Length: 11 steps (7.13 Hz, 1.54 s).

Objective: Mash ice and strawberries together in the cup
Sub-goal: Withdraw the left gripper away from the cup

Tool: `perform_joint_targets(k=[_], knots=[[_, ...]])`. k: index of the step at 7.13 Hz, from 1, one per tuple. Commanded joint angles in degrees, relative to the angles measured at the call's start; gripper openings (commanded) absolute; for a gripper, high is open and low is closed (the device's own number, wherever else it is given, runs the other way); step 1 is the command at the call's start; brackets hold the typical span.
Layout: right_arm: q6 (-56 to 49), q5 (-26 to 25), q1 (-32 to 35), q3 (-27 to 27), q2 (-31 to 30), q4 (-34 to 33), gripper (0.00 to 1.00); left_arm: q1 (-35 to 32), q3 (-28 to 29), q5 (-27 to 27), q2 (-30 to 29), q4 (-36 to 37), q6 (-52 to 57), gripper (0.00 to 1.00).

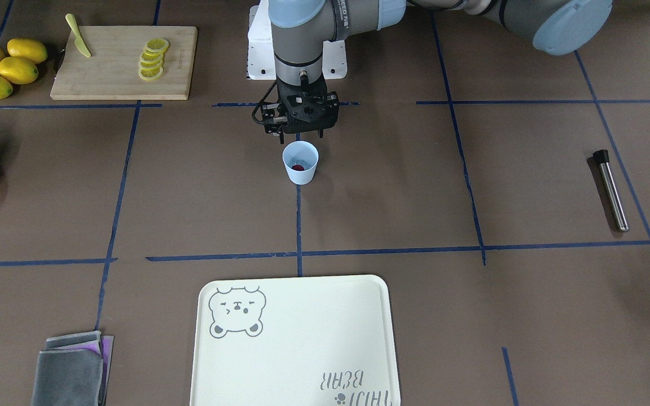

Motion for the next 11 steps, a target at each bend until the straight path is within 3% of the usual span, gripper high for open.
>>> perform_joint_targets(k=[1, 2, 4, 6, 8, 9, 11], knots=[[-0.4, 0.0, 0.0, 0.2, 0.0, 0.0, 1.00, -1.2, -9.2, -0.4, 9.1, 0.6, 8.2, 1.00], [-0.5, 0.0, 0.0, 0.1, 0.0, 0.0, 1.00, -6.2, -14.9, -2.6, 16.7, 0.7, 15.7, 1.00], [-0.3, 0.0, 0.0, 0.1, 0.0, 0.0, 1.00, -20.5, -17.6, -12.0, 28.7, -0.2, 37.3, 1.00], [-0.3, 0.0, 0.0, 0.1, 0.0, 0.0, 1.00, -37.8, -15.0, -23.7, 38.3, -0.5, 59.9, 1.00], [-0.2, 0.0, 0.0, 0.1, 0.0, 0.0, 1.00, -52.7, -6.7, -32.9, 43.7, -1.2, 80.7, 1.00], [-0.2, 0.0, 0.0, 0.1, 0.0, 0.0, 1.00, -56.7, -2.8, -33.0, 45.6, -2.2, 88.1, 1.00], [-0.1, 0.0, 0.0, 0.2, 0.0, 0.0, 1.00, -56.8, -1.8, -32.5, 49.8, -7.1, 85.9, 1.00]])
